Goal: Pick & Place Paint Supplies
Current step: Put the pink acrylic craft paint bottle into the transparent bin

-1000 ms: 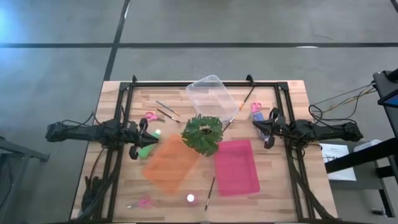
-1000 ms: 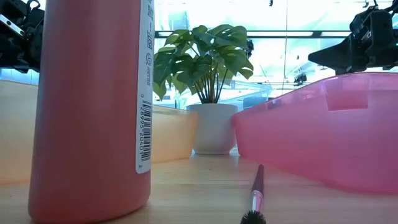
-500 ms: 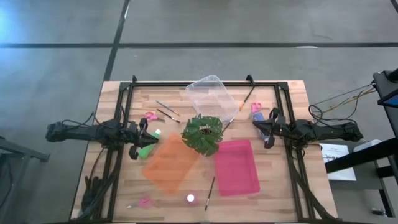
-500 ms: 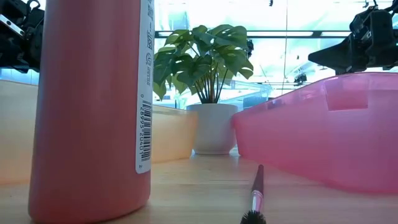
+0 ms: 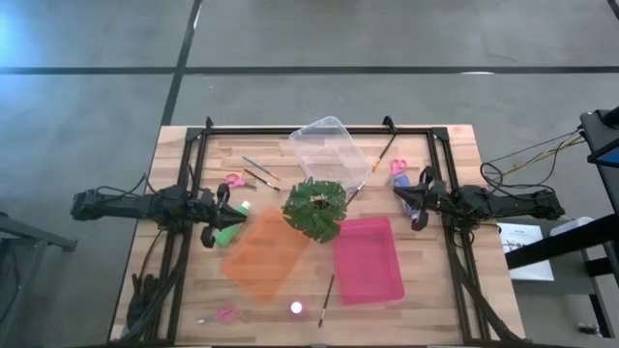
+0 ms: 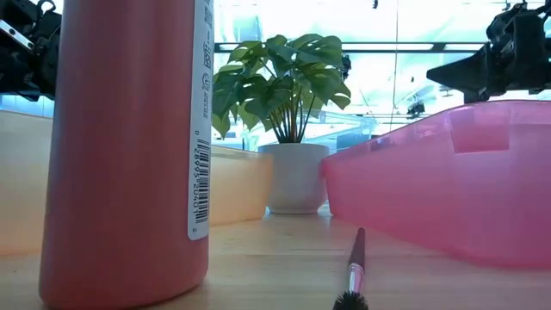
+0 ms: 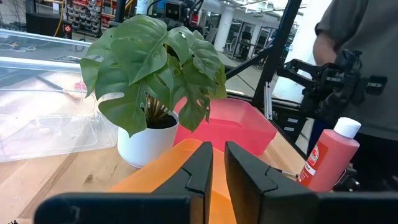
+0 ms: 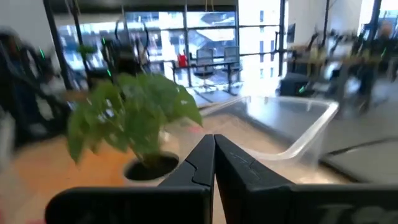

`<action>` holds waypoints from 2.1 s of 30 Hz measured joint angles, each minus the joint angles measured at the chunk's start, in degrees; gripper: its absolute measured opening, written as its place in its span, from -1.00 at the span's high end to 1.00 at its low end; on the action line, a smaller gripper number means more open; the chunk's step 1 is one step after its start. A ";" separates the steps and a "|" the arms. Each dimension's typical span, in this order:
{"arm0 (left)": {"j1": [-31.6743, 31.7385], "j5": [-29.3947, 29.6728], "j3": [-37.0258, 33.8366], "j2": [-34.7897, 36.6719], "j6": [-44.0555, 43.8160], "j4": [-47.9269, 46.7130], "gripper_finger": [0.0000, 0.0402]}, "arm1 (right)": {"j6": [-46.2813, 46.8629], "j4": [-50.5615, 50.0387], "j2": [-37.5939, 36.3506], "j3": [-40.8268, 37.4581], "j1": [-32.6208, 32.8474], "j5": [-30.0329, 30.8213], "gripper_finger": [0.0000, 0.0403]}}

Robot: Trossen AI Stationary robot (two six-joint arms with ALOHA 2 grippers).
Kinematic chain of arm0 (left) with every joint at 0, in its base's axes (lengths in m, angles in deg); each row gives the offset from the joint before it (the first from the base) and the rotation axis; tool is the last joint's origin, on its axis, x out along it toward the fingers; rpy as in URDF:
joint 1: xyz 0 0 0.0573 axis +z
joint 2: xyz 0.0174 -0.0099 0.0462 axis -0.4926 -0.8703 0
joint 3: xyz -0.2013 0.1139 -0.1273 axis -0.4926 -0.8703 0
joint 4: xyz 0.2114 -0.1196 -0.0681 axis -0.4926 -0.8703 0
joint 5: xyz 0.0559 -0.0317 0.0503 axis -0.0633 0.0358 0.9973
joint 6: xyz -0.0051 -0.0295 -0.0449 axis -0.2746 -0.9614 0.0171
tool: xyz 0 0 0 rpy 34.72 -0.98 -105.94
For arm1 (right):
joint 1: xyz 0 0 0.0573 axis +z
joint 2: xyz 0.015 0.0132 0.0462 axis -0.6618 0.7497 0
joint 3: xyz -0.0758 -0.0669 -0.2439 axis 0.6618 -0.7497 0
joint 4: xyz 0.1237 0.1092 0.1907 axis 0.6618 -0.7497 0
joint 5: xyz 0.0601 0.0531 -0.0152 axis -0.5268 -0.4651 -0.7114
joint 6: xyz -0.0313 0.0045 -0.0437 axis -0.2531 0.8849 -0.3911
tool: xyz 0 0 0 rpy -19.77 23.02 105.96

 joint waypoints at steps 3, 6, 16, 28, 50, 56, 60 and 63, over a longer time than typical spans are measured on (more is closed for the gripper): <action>-0.01 0.01 0.01 0.00 0.00 0.00 0.74 | 12.19 0.41 0.01 0.00 0.01 0.01 0.96; -0.01 0.01 0.02 -0.01 0.00 0.00 0.74 | 28.83 0.58 0.01 0.00 0.01 -0.01 0.96; -0.01 0.01 0.00 -0.01 0.00 0.00 0.74 | 62.28 6.85 -0.06 0.00 -0.01 3.20 0.96; 0.14 2.00 0.00 -0.01 12.36 -0.28 0.74 | 57.81 14.59 0.75 0.00 0.01 6.07 0.96; 0.19 24.64 0.00 -0.31 -30.90 19.66 0.74 | 28.49 30.83 7.97 11.58 0.01 -4.63 0.96; 0.19 24.73 0.14 -0.27 -32.46 23.14 0.74 | 35.05 -6.54 12.73 26.55 0.01 -2.38 0.96; 0.19 25.71 0.82 -0.39 -32.88 22.97 0.74 | 38.16 -25.16 17.78 35.87 0.01 -1.50 0.96; 0.19 27.01 1.63 -0.38 -29.61 22.86 0.74 | 36.01 -30.77 21.59 41.07 0.00 -1.33 0.96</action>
